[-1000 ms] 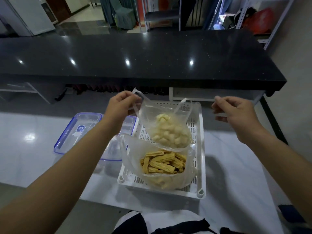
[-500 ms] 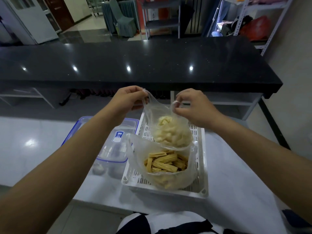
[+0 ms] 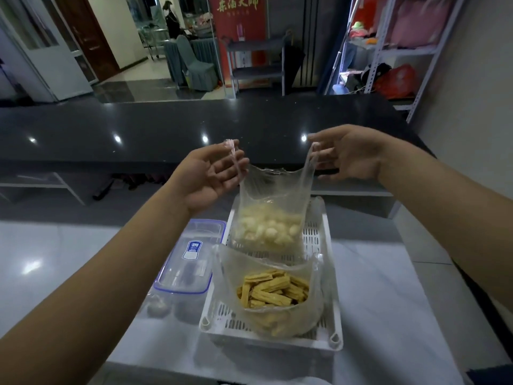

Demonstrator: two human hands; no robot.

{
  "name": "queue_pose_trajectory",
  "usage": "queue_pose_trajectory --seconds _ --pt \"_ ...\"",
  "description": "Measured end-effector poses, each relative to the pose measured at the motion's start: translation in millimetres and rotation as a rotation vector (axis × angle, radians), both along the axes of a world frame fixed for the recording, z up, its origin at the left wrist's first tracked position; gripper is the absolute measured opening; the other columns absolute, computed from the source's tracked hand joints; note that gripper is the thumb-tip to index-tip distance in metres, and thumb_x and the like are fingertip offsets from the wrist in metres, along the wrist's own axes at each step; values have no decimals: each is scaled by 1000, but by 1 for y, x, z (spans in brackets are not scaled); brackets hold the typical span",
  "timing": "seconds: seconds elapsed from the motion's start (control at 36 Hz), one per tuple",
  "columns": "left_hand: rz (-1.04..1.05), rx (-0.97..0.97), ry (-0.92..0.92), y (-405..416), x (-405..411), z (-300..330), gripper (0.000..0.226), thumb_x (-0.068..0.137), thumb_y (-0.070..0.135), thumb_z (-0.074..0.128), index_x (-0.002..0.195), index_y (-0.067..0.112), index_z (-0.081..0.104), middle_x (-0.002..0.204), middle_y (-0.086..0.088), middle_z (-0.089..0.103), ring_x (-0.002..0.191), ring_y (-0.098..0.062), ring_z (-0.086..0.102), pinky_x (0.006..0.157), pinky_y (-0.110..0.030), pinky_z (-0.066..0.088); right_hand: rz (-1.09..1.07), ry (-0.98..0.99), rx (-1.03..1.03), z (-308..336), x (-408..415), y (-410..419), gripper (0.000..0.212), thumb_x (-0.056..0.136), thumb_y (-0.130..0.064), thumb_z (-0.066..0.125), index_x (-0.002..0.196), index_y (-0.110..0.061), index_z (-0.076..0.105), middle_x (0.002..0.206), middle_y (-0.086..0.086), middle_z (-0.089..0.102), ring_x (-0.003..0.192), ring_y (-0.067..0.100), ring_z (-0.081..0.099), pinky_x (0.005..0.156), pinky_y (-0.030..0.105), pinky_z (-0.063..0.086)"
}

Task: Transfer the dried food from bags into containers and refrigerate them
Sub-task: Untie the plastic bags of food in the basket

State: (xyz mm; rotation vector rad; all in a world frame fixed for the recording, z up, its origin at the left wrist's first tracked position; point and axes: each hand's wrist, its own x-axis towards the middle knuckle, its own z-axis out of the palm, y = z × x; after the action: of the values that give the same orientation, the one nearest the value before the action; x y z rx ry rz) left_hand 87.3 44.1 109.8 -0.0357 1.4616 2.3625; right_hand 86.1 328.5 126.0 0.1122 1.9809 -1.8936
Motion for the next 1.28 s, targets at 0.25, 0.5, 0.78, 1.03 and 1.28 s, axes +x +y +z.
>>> queue_pose_trajectory --seconds 0.25,0.5,0.78,1.03,1.28 --pt "-3 54 -54 5 -9 -13 32 88 16 59 117 7 67 100 -12 70 98 -28 70 100 -41 53 -76 167 41 -3 -14 1 12 71 -14 67 72 -23 60 98 3 62 97 23 60 91 47 49" --pt "-75 -213 -68 24 -17 -36 32 89 28 63 120 20 64 111 -8 71 107 -28 64 111 -48 41 -245 166 337 -60 -5 9 41 76 -64 61 75 -25 73 111 -3 64 106 14 50 90 41 36" --pt "-142 -884 493 6 -9 -44 38 96 40 62 132 29 63 127 4 68 118 -13 62 108 -44 46 -153 604 715 -79 30 6 60 92 -56 60 146 -31 46 150 -4 45 143 18 36 113 41 34" --pt "-198 -1611 819 -36 40 -72 84 79 82 21 155 50 8 169 6 -4 154 -17 -11 124 -45 0 85 668 938 -56 82 -35 75 82 -76 41 151 -51 26 168 -14 6 153 7 -8 121 51 2" --pt "-66 -1485 512 -89 107 -103 82 80 75 35 154 48 16 168 9 3 155 -14 -4 124 -42 6 369 667 737 -20 98 -102 71 80 -80 41 147 -58 30 164 -28 8 148 -9 -9 117 39 1"
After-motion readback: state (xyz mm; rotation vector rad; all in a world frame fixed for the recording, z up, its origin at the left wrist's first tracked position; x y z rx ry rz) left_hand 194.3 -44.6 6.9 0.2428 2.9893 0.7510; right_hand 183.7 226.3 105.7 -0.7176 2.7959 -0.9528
